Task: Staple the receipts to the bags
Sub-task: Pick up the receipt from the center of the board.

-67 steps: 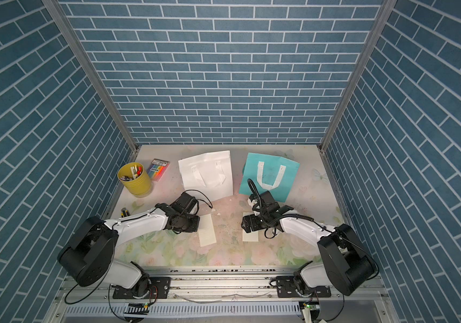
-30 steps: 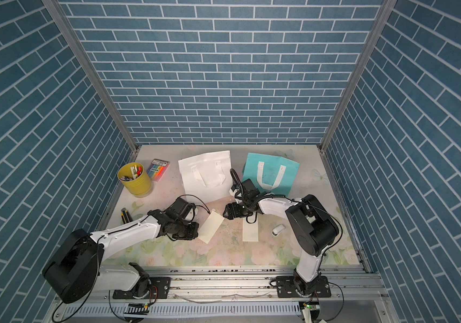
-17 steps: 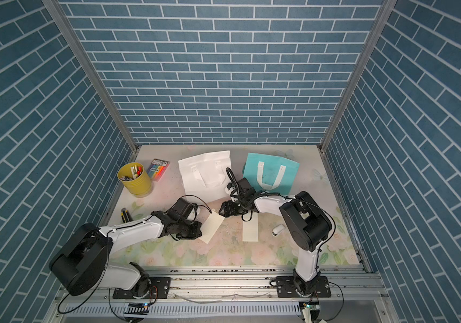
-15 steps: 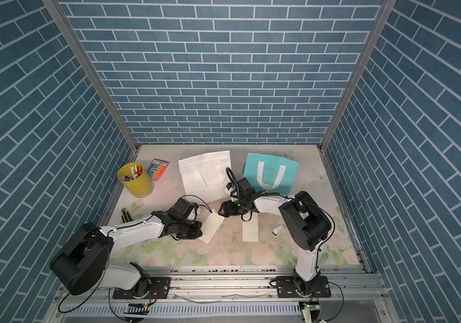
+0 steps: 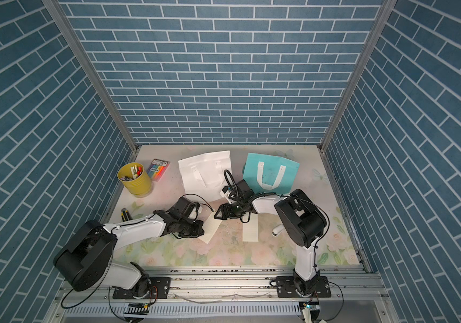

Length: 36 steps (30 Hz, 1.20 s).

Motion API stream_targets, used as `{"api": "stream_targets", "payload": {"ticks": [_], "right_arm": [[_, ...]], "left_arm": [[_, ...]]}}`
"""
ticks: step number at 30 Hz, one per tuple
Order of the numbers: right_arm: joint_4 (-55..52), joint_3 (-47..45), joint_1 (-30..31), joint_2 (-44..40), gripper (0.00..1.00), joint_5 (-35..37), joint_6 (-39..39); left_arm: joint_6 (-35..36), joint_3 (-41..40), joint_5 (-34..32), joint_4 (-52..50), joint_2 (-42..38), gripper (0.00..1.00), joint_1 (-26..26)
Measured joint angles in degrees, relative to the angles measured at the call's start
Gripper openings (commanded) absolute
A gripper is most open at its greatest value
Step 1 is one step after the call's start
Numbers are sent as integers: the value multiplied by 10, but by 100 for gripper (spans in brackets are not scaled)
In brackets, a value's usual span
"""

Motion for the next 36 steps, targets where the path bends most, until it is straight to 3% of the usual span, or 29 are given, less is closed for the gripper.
{"api": "stream_targets", "payload": {"ticks": [7,13,17,23,28,36], "right_arm": [[59,-23,0,8,61,-43,46],[126,-25,0,31,75,-91,107],[159,-30,1,37,75,-103,136],[158,-34,5,41,52,-95,155],[154,-37,17,42,51,-92,159],[143,-33,24,43,35,-71,163]], "left_arm": [[0,-1,8,18,8,0,1],[0,-7,14,40,14,0,1],[0,-8,18,54,16,0,1],[0,-8,19,59,18,0,1],[0,-5,20,59,20,0,1],[2,-3,20,57,22,0,1]]}}
